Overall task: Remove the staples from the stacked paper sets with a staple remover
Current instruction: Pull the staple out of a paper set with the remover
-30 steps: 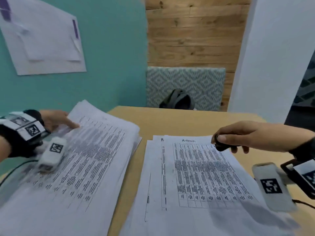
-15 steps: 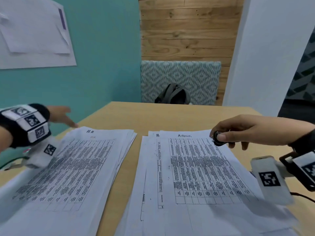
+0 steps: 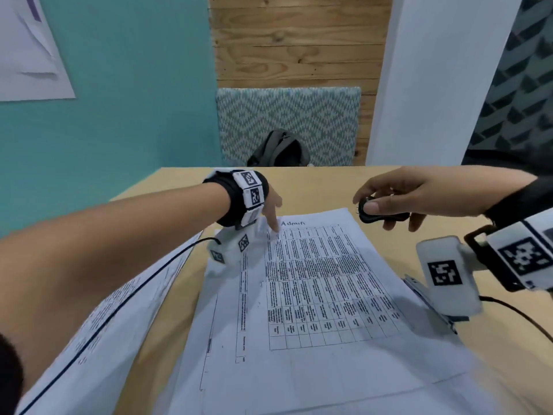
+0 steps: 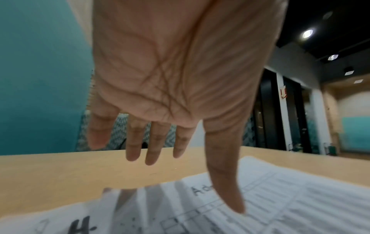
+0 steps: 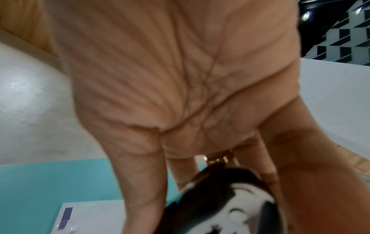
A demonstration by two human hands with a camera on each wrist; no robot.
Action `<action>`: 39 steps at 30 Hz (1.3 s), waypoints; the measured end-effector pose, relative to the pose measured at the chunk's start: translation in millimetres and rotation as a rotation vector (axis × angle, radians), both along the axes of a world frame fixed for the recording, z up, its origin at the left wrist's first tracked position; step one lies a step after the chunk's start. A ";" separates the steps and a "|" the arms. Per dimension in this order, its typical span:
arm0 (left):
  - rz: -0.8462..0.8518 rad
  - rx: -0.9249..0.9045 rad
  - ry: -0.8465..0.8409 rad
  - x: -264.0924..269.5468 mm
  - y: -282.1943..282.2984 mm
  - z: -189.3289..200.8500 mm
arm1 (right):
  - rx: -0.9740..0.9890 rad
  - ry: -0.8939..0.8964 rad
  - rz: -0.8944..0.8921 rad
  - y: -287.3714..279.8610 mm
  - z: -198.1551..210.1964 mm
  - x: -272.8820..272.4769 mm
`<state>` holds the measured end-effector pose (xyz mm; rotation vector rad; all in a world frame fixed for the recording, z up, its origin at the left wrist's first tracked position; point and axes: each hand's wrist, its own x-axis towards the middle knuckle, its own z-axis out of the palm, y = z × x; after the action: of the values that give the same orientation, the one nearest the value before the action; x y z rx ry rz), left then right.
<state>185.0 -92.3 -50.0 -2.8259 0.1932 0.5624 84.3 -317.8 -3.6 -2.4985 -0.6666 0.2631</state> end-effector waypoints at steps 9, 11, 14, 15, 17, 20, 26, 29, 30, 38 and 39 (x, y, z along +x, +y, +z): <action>-0.110 -0.108 -0.032 31.9 2.6 -21.1 | -0.006 -0.005 0.013 -2.7 0.8 3.2; -0.129 -0.176 -0.069 35.0 5.6 -22.5 | -0.008 -0.002 0.011 -3.3 -0.3 4.7; -0.136 -0.290 -0.149 39.0 16.5 -19.6 | -0.016 0.012 0.014 -4.0 -3.1 7.4; -0.131 -0.318 -0.142 38.2 19.7 -14.4 | -0.022 0.017 0.013 -4.3 -3.8 8.1; -0.114 -0.355 -0.087 32.8 24.6 1.6 | -0.041 0.028 0.011 -4.7 -4.3 8.5; -0.118 -0.428 -0.116 19.8 33.7 34.2 | -0.072 0.041 -0.012 -5.8 -4.5 8.7; -0.118 -0.566 -0.383 -12.5 51.3 101.4 | -0.110 0.008 -0.130 -16.3 -1.8 12.3; -0.161 -0.652 -0.582 -23.3 59.6 129.4 | -0.085 -0.022 -0.198 -22.7 0.3 16.1; -0.177 -0.711 -0.658 -25.1 62.1 136.8 | -0.049 -0.040 -0.217 -23.7 2.1 17.6; -0.475 -0.850 -1.192 -67.8 51.4 177.7 | 0.479 -0.228 -0.132 -6.7 33.2 19.0; -0.528 -0.836 -1.203 -76.3 50.6 177.9 | 0.553 -0.227 -0.096 -7.7 36.1 16.5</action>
<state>108.7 -41.8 127.9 -2.9795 1.0171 -1.5996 100.8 -325.4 32.5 -2.0300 -0.6052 -0.2202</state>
